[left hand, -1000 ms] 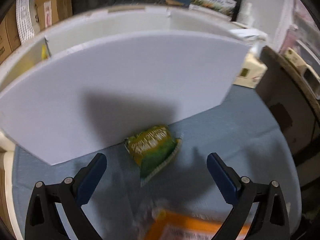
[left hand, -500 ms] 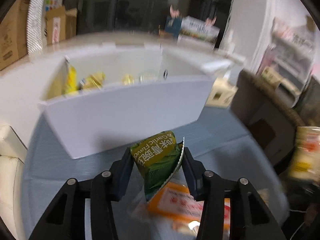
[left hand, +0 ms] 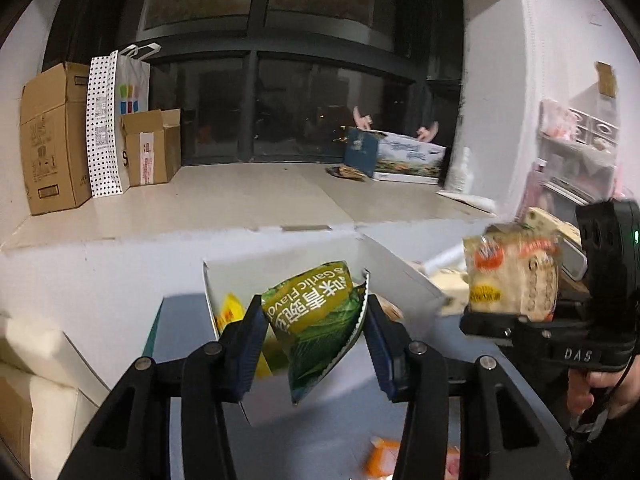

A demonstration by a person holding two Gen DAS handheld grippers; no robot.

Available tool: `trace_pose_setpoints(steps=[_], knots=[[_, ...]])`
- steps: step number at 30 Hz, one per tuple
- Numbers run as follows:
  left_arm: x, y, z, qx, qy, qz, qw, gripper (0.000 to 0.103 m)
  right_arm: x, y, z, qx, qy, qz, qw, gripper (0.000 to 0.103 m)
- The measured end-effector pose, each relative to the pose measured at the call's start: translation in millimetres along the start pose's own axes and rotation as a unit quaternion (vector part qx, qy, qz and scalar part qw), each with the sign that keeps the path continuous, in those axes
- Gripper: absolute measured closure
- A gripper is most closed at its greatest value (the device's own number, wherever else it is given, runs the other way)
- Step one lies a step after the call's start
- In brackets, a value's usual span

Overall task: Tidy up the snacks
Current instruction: 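Drop the seaweed pack and cookie bag into the white box, open both grippers, then grasp the orange-labelled pastry with the left gripper while the right grasps the round yellow cookie bag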

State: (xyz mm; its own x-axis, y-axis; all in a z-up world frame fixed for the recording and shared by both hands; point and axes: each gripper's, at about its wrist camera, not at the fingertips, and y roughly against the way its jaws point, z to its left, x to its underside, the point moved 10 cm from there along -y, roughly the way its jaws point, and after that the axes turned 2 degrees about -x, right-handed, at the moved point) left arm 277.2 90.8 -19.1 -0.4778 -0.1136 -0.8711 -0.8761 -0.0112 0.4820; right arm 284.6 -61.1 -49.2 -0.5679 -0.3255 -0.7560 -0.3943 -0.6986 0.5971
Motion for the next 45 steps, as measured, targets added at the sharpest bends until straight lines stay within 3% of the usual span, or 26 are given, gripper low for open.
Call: trace_pose_setpoints(steps=[6,7,8,9,10,12,18,22,26,29,32,36,41,45], knots=[[-23.1,-68.3,4.2,0.002,-0.014,0.019,0.9997,0.049,-62.5,-66.4,-33.3,0.032,-0.005,0.024,0.999,0.085],[-26.3,-77.3,5.1,-0.002,-0.02,0.018,0.9996,0.043,-69.1,-76.5,-40.2,0.031,-0.01,0.03,0.999,0.084],[-26.7,-88.5,8.1,-0.017,-0.025,0.027,0.9992,0.024,-77.0,-85.8,-48.3,0.028,-0.021,0.033,0.999,0.081],[-24.0,-96.1,10.3,-0.02,-0.023,0.043,0.9986,0.011,-80.2,-90.7,-52.9,0.028,-0.025,0.039,0.999,0.046],[-20.3,-100.2,10.7,-0.012,-0.015,0.055,0.9983,0.0,-83.1,-95.0,-61.4,0.046,-0.027,0.046,0.998,0.0],[-13.6,-95.1,11.7,0.007,0.003,0.053,0.9986,0.0,-86.9,-90.6,-76.5,0.081,-0.029,0.032,0.996,0.0],[-2.1,-75.8,15.5,0.0,-0.002,0.048,0.9988,0.0,-72.6,-68.5,-94.0,0.085,-0.056,0.022,0.995,0.0],[6.4,-51.0,7.1,0.006,-0.013,0.042,0.999,0.0,-66.4,-40.6,-77.5,0.071,-0.043,0.0,0.997,0.0],[26.9,-12.0,-12.9,0.026,-0.027,0.027,0.9989,0.0,-38.1,0.4,-48.4,0.051,0.001,-0.013,0.999,0.0],[60.2,21.5,-36.6,0.076,-0.019,0.032,0.9964,0.0,0.9,35.1,-31.3,0.05,0.031,-0.022,0.998,0.0],[95.7,44.3,-50.1,0.087,-0.014,0.04,0.9953,0.0,56.8,60.6,-22.9,0.041,0.037,-0.01,0.998,0.0],[139.8,65.3,-60.9,0.091,0.016,0.054,0.9942,0.0,143.4,77.4,-29.6,0.07,0.022,0.032,0.997,0.0],[177.3,74.5,-83.1,0.102,0.005,0.078,0.9917,0.0,221.4,77.7,-48.2,0.088,-0.065,0.063,0.992,0.0],[184.3,85.6,-96.7,0.111,-0.002,0.077,0.9909,0.0,240.2,76.9,-55.8,0.088,-0.118,0.064,0.987,0.0]])
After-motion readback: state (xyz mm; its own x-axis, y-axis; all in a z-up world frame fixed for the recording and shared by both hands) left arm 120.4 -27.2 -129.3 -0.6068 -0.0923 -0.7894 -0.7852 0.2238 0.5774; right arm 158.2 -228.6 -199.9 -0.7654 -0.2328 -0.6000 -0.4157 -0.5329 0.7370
